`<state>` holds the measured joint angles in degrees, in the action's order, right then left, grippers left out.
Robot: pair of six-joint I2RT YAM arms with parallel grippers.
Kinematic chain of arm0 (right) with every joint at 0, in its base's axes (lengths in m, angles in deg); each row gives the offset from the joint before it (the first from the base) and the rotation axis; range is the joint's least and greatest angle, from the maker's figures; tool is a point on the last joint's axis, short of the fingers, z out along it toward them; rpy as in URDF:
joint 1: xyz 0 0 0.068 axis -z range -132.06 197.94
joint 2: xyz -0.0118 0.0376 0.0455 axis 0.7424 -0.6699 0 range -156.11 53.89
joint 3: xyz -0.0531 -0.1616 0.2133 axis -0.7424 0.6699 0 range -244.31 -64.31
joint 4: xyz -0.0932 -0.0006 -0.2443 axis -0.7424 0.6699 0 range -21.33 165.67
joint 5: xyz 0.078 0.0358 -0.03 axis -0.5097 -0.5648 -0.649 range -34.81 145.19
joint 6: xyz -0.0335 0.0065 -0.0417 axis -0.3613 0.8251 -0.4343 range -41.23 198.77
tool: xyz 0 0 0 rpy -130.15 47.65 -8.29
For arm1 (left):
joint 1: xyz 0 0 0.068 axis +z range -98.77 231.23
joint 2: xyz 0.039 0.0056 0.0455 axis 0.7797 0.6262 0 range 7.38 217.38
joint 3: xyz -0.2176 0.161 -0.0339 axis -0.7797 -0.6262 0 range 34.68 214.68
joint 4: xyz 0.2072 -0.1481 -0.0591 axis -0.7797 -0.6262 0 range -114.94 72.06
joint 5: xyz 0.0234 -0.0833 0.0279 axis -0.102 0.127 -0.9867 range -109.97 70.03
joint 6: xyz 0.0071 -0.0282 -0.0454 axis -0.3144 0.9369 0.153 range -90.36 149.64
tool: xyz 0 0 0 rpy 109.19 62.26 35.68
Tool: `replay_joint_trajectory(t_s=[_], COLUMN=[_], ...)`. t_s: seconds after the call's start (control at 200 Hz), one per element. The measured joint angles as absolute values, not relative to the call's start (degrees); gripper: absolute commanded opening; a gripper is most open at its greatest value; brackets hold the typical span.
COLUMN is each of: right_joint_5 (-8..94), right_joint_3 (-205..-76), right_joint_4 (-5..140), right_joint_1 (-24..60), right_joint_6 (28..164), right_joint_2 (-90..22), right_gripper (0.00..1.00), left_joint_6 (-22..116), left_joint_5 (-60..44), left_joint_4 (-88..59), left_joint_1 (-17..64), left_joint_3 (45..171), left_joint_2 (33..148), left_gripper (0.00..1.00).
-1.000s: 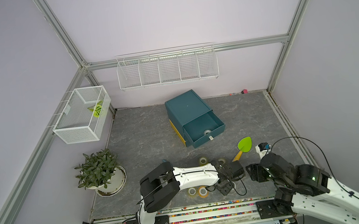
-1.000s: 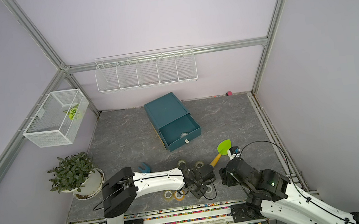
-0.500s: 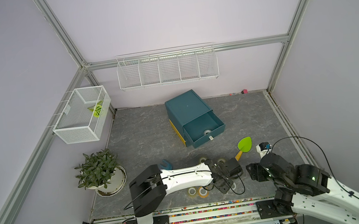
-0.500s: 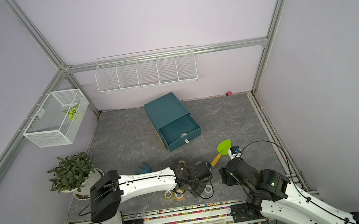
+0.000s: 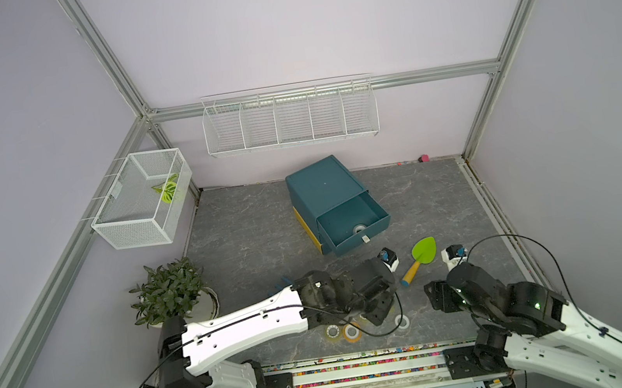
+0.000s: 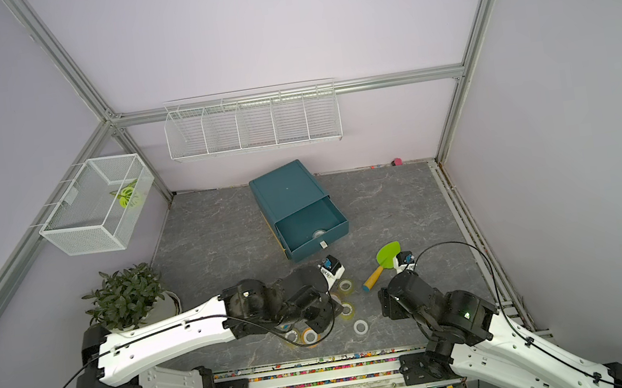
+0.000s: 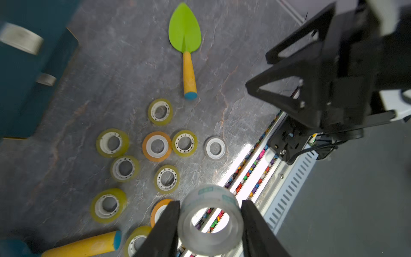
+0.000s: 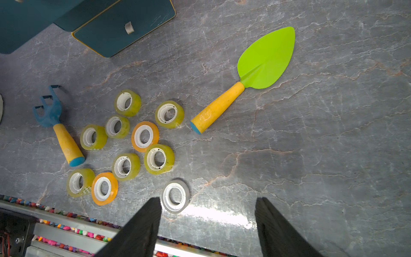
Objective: Place the transparent tape into the drawer according to color
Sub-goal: Pick up the tape at the center of the board, then place the tape in the drawer.
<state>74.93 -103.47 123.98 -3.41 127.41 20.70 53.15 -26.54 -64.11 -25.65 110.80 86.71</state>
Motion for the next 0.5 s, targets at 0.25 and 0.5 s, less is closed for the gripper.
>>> replay_joint_trajectory(t_s=[0.25, 0.5], right_joint_5=[75.1, 75.8], right_joint_3=[-104.1, -104.1], right_joint_4=[122.8, 122.2], right_joint_1=[-3.4, -3.4], right_joint_6=[127.5, 127.7], right_joint_2=[18.6, 16.9], right_gripper=[0.72, 0.72], left_joint_6=[50.5, 46.5], left_joint_5=[-29.9, -29.8], left_joint_4=[-64.1, -62.0], left_joint_1=[-14.3, -3.4], left_joint_3=[122.6, 134.1], left_joint_2=[85.6, 95.1], left_gripper=[0.43, 0.43])
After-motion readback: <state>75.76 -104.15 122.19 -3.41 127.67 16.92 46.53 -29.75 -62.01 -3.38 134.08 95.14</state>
